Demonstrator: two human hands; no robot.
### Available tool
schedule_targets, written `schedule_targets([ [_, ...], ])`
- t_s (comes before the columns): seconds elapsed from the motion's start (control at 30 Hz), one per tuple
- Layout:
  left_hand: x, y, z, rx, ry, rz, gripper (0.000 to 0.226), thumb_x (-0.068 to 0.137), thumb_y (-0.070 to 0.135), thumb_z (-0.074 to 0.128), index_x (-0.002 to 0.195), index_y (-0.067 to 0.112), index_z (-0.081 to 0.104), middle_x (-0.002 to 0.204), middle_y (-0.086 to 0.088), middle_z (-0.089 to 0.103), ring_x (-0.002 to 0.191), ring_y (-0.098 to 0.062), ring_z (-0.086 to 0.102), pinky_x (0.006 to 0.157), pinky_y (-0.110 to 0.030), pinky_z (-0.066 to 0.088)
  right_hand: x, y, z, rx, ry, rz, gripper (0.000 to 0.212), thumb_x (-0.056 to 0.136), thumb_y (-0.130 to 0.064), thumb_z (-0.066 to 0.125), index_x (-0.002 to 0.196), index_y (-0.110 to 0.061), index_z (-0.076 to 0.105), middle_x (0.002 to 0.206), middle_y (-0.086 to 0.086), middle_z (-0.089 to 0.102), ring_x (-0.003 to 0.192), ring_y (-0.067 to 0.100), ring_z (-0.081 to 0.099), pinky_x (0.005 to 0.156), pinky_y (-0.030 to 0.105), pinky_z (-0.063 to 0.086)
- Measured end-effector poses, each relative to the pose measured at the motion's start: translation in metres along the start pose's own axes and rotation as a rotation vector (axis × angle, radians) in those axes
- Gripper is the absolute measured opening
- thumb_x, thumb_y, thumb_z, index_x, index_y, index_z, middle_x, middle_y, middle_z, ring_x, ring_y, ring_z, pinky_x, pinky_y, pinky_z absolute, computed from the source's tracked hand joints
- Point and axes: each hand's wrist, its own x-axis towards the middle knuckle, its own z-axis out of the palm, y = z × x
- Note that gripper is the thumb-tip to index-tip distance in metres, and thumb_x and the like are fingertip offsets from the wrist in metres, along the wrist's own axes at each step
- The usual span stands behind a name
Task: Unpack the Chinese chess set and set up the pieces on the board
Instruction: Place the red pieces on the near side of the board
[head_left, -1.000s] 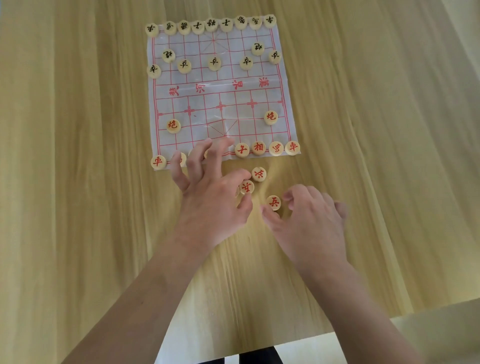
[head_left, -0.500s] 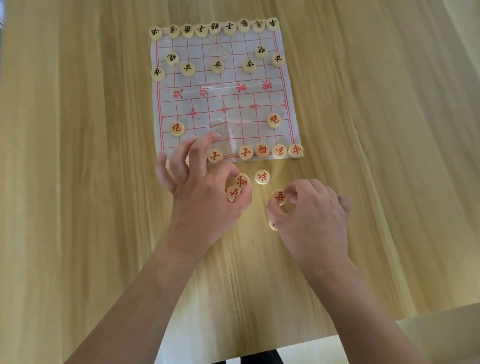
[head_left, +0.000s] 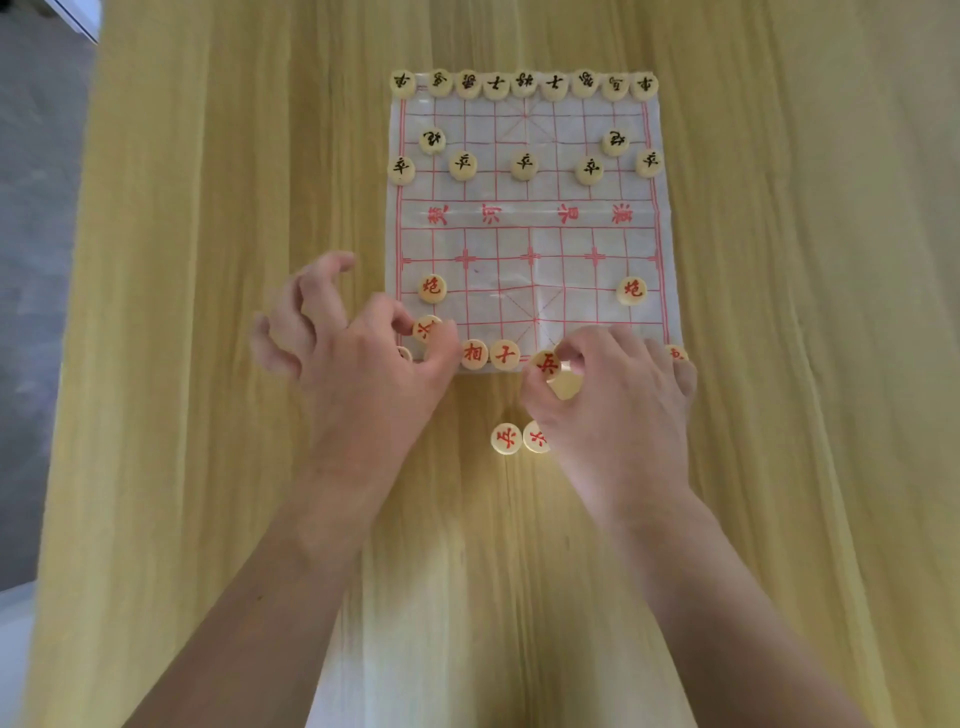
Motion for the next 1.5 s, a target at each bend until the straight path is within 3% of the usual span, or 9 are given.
schedule_targets([
  [0.07,0.011,-0.004,0.003,0.01,-0.023,-0.028,0.035,0.075,0.061,0.061,0.075,0.026,0.063,0.143,0.001,0.038,0.137,-0.03,0.025,0.112,-0.056,0.015,0.008,-0.008,0.003,-0.008,0.009,-0.027,0.025,0.083,-0.049,0.058,0.092,-0.027,0.064,0.094,-0.01,0.056,0.094,0.018,0.049,0.082,0.027,0.018],
  [0.2,0.039,-0.004,0.012,0.034,-0.033,-0.079,0.037,0.076,0.063,0.059,0.076,0.026,0.06,0.144,0.0,0.038,0.137,-0.032,0.027,0.111,-0.059,0.017,0.034,-0.023,0.014,-0.002,-0.004,-0.037,0.024,0.082,-0.047,0.06,0.091,-0.025,0.065,0.101,-0.007,0.053,0.099,0.02,0.044,0.089,0.033,0.028],
  [0.6,0.079,-0.011,0.029,0.06,-0.099,-0.114,0.042,0.079,0.067,0.057,0.073,0.026,0.054,0.142,-0.001,0.039,0.137,-0.032,0.026,0.111,-0.06,0.017,0.085,-0.042,0.033,-0.057,-0.082,-0.034,0.026,0.084,-0.05,0.055,0.095,-0.027,0.064,0.112,-0.01,0.049,0.108,0.018,0.038,0.091,0.033,0.022],
  [0.77,0.08,-0.022,0.025,-0.067,-0.15,0.012,0.025,0.08,0.046,0.063,0.101,0.032,0.06,0.147,0.001,0.032,0.136,-0.028,0.023,0.111,-0.054,0.019,0.096,-0.05,0.039,-0.067,-0.086,-0.049,0.028,0.083,-0.053,0.053,0.093,-0.029,0.063,0.109,-0.011,0.048,0.105,0.017,0.039,0.088,0.032,0.019],
  [0.97,0.083,-0.025,0.021,-0.092,-0.185,0.031,0.028,0.078,0.045,0.064,0.103,0.035,0.064,0.148,0.001,0.032,0.136,-0.026,0.021,0.113,-0.053,0.016,0.101,-0.05,0.035,-0.059,-0.097,-0.048,0.028,0.082,-0.053,0.055,0.095,-0.03,0.063,0.11,-0.011,0.047,0.105,0.016,0.038,0.089,0.032,0.019],
  [1.1,0.085,-0.013,0.014,-0.141,-0.156,0.037,0.034,0.077,0.041,0.062,0.11,0.031,0.064,0.148,-0.001,0.032,0.137,-0.026,0.021,0.113,-0.044,0.011,0.105,-0.04,0.027,-0.061,-0.089,-0.03,0.026,0.084,-0.05,0.057,0.099,-0.029,0.062,0.114,-0.01,0.044,0.11,0.016,0.037,0.091,0.032,0.018],
  [1.23,0.085,0.015,0.017,-0.193,-0.19,0.078,0.034,0.077,0.039,0.06,0.11,0.031,0.063,0.148,-0.001,0.031,0.138,-0.027,0.021,0.115,-0.049,0.015,0.111,-0.013,0.014,-0.081,-0.065,0.027,0.026,0.084,-0.049,0.058,0.1,-0.029,0.062,0.118,-0.01,0.044,0.112,0.016,0.041,0.095,0.033,0.019],
  [1.37,0.08,0.04,0.022,-0.22,-0.206,0.136,0.032,0.077,0.038,0.06,0.108,0.031,0.063,0.148,-0.001,0.032,0.139,-0.027,0.021,0.113,-0.039,0.007,0.116,0.018,0.001,-0.108,-0.043,0.116,0.028,0.083,-0.047,0.058,0.103,-0.028,0.063,0.119,-0.007,0.046,0.111,0.018,0.043,0.095,0.034,0.02],
  [1.5,0.072,0.057,0.026,-0.218,-0.238,0.19,0.031,0.079,0.041,0.057,0.107,0.03,0.063,0.148,-0.002,0.031,0.14,-0.026,0.019,0.114,-0.049,0.013,0.119,0.042,-0.008,-0.127,-0.033,0.178,0.03,0.083,-0.048,0.056,0.103,-0.027,0.063,0.119,-0.006,0.047,0.112,0.019,0.044,0.096,0.035,0.021],
])
